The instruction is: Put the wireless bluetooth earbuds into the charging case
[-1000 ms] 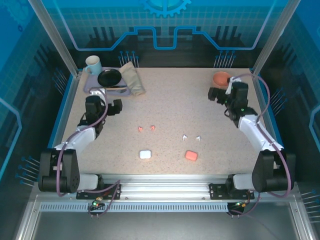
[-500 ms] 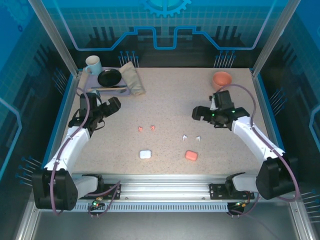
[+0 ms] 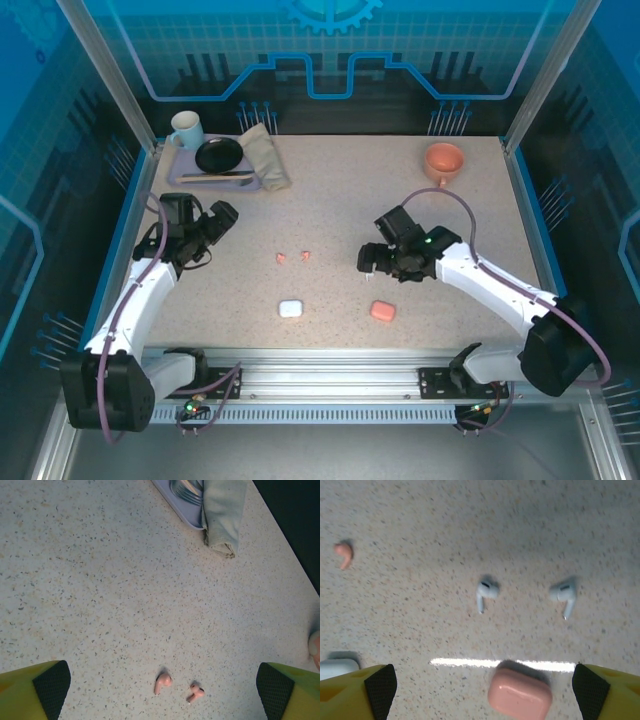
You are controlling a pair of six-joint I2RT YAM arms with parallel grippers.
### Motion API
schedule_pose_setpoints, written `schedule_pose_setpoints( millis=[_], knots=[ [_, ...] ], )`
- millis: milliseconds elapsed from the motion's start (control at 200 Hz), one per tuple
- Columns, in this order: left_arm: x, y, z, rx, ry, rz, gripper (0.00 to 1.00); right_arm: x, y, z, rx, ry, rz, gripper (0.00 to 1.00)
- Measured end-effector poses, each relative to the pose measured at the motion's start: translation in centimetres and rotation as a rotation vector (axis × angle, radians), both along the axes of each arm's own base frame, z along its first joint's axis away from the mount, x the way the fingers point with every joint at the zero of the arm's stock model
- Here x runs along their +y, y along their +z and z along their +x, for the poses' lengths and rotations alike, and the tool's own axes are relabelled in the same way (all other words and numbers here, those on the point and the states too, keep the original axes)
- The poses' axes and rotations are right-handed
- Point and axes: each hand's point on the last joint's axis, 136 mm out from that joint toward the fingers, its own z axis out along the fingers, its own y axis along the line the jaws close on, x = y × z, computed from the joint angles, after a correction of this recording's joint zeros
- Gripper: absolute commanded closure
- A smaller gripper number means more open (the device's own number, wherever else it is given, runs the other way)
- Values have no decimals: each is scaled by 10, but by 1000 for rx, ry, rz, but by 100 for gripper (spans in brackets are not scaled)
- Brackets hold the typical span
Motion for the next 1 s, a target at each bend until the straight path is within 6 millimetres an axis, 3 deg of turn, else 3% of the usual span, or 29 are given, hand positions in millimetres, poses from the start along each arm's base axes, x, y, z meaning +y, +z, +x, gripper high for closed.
schedule_pose_setpoints(
  millis=[300,580,1000],
  knots=[
    [-7,-13,1,82,-4,-55,1,-13,-12,-32,68,-146,-96,5],
    [-28,-37,1,171,-76,-105,1,-37,-49,-67,177,-237,-142,5],
    [-63,-59,-3,246,-175,-113,1,-21,-72,-71,239,-242,-144,5]
  ],
)
